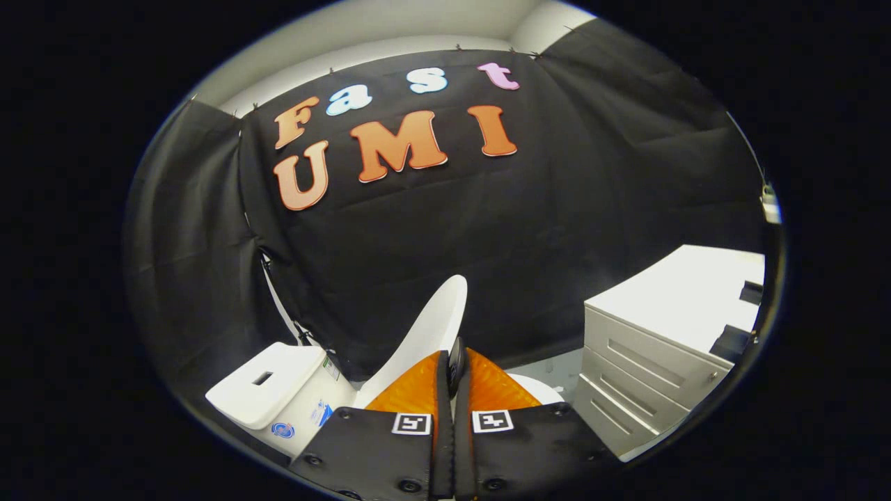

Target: Open the toilet lid.

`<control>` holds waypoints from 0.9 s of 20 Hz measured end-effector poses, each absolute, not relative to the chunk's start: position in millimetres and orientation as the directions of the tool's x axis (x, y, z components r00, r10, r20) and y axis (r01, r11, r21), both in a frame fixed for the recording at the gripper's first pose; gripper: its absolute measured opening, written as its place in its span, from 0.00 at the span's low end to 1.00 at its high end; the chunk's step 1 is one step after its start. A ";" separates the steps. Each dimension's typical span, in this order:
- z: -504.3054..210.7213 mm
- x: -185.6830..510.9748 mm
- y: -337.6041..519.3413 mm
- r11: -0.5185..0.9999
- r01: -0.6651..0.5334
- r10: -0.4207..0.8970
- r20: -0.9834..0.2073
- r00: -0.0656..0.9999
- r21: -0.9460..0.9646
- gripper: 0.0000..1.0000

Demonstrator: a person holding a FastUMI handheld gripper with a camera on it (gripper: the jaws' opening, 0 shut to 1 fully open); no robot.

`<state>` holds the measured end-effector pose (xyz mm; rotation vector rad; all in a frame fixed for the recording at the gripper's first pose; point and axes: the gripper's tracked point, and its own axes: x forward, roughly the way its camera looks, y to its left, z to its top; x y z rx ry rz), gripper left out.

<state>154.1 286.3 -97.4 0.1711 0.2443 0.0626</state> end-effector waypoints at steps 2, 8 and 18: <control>-87.7 152.2 300.7 0.987 -0.055 0.089 -0.230 0.969 0.152 0.08; -55.1 150.1 359.7 0.986 -0.145 0.158 -0.203 0.966 0.078 0.08; -22.1 141.9 475.6 0.964 -0.265 0.260 -0.156 0.953 -0.013 0.08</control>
